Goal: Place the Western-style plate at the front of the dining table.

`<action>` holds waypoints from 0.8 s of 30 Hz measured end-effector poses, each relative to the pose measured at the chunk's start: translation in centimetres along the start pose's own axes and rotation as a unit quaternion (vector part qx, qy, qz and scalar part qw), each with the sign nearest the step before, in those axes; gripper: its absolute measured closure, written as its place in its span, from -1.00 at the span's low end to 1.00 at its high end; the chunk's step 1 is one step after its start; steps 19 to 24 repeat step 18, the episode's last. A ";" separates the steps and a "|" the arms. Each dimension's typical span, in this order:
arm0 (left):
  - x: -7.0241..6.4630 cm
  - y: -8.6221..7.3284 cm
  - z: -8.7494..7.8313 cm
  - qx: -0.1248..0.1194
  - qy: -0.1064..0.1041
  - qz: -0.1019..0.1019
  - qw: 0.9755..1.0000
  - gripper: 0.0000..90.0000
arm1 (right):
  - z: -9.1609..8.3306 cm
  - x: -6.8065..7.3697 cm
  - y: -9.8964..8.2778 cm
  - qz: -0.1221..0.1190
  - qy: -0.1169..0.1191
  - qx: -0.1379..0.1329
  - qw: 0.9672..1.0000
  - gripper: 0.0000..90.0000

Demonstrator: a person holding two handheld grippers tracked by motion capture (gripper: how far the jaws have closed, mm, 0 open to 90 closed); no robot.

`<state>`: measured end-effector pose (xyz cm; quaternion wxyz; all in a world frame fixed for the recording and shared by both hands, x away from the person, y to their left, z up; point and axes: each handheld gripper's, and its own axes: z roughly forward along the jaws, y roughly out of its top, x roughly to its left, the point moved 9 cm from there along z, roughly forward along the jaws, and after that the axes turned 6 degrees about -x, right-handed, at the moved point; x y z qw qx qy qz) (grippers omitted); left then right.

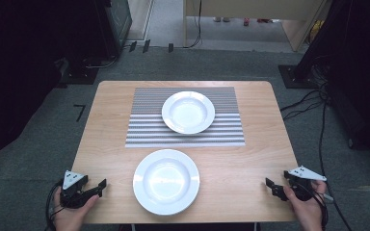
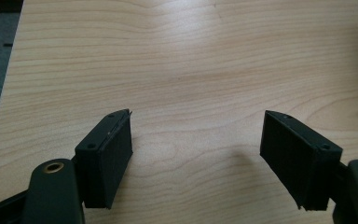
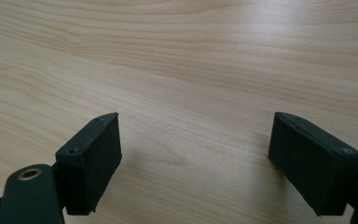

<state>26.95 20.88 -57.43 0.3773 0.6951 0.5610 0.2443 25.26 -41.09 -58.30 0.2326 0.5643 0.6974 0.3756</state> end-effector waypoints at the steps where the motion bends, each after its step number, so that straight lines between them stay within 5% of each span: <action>1: -0.1 -0.1 0.1 -0.001 0.004 0.007 1.000 -0.44 | 0.1 -0.1 0.0 -0.002 -0.012 -0.002 1.000 -0.62; 2: -0.3 -0.2 0.3 -0.001 0.016 0.035 0.999 -0.45 | 0.4 -0.2 -0.2 -0.022 -0.032 -0.008 0.999 -0.71; 4: -0.5 -0.2 0.4 -0.004 0.013 0.043 0.999 -0.48 | 0.4 -0.2 -0.2 -0.021 -0.031 -0.007 0.999 -0.72; 24: -0.6 -0.1 0.6 -0.005 0.006 0.048 0.999 -0.52 | 0.4 -0.2 -0.2 -0.020 -0.032 -0.004 0.999 -0.79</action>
